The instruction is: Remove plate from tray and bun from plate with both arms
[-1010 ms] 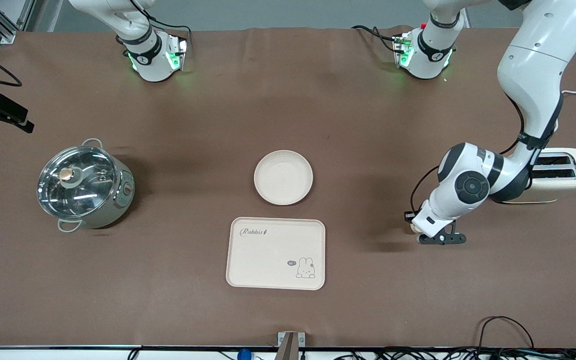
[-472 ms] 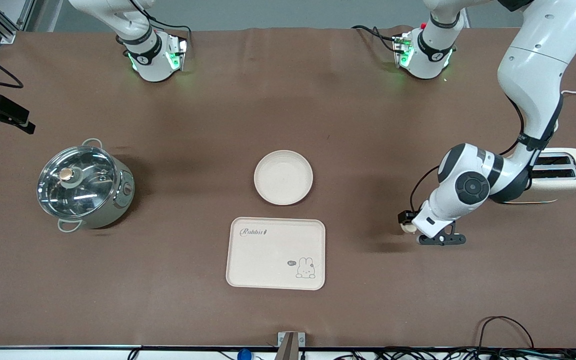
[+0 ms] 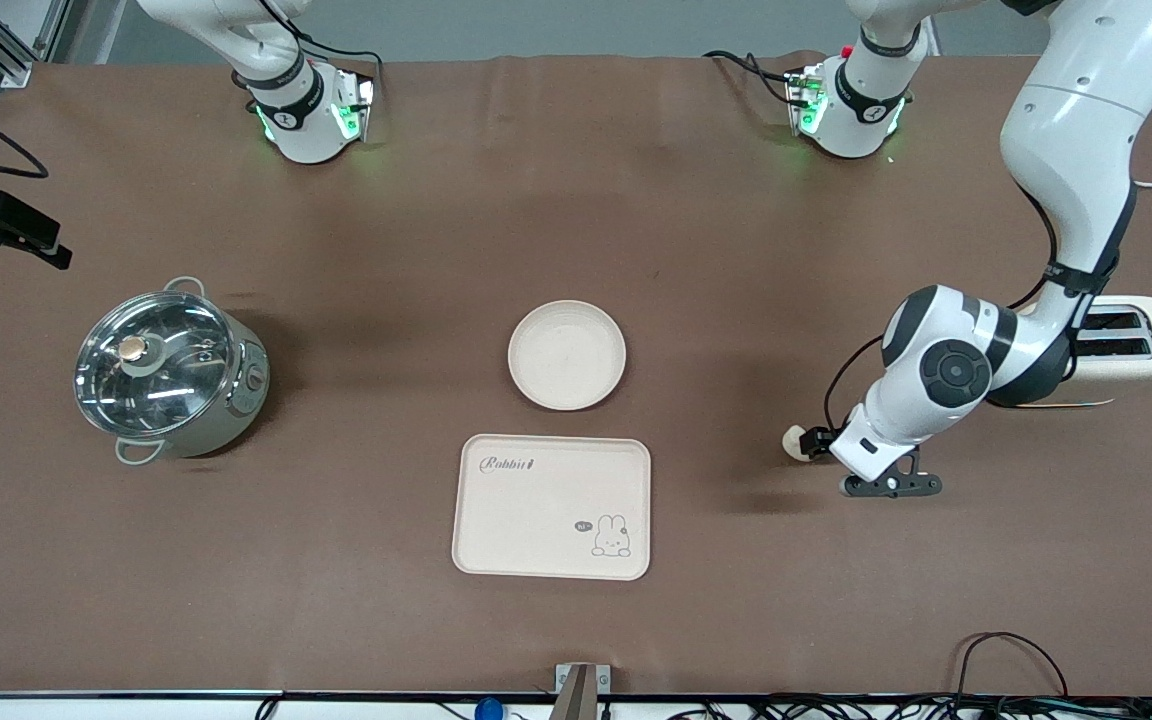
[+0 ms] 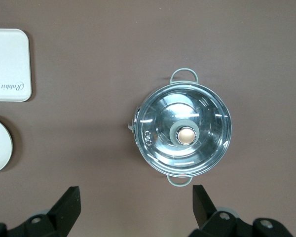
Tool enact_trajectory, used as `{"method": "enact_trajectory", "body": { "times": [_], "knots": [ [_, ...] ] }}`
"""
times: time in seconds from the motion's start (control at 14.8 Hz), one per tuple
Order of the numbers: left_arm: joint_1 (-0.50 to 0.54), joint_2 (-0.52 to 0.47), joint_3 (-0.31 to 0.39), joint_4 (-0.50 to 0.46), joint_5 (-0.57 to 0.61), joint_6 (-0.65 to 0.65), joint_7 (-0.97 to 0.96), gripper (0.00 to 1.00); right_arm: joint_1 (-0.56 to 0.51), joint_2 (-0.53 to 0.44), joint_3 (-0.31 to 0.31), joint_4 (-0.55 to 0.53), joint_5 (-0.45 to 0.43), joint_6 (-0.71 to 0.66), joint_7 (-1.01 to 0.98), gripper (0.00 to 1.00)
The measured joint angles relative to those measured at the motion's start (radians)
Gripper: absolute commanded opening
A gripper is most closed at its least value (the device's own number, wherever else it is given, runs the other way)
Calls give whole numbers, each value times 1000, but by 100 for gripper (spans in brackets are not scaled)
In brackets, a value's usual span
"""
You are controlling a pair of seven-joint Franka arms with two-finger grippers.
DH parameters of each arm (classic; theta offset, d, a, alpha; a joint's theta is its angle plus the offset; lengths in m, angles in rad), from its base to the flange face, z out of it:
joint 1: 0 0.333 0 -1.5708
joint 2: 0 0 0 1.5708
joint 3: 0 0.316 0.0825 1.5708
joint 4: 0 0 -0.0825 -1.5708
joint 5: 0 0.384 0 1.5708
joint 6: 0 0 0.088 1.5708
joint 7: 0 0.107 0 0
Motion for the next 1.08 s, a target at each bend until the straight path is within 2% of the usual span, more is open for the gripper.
{"method": "enact_trajectory", "body": {
  "times": [0.34,0.61,0.67,0.81,0.94,1.08],
  "knots": [
    [1,-172,-127,200,-18,-435,0,100,0,1,0,-1,0,2,0,100],
    [51,-303,-121,237,-148,-510,151,100,0,2,1,-3,0,4,0,100],
    [66,-338,-100,239,-185,-540,196,100,0,2,1,-3,0,5,0,100],
    [44,-418,-5,243,-264,-608,264,100,0,2,1,-4,0,6,0,100],
    [-41,-511,138,244,-344,-694,314,100,0,2,1,-4,0,7,0,100],
    [-150,-602,265,227,-367,-754,323,100,0,2,1,-5,0,7,0,100]
  ]
}}
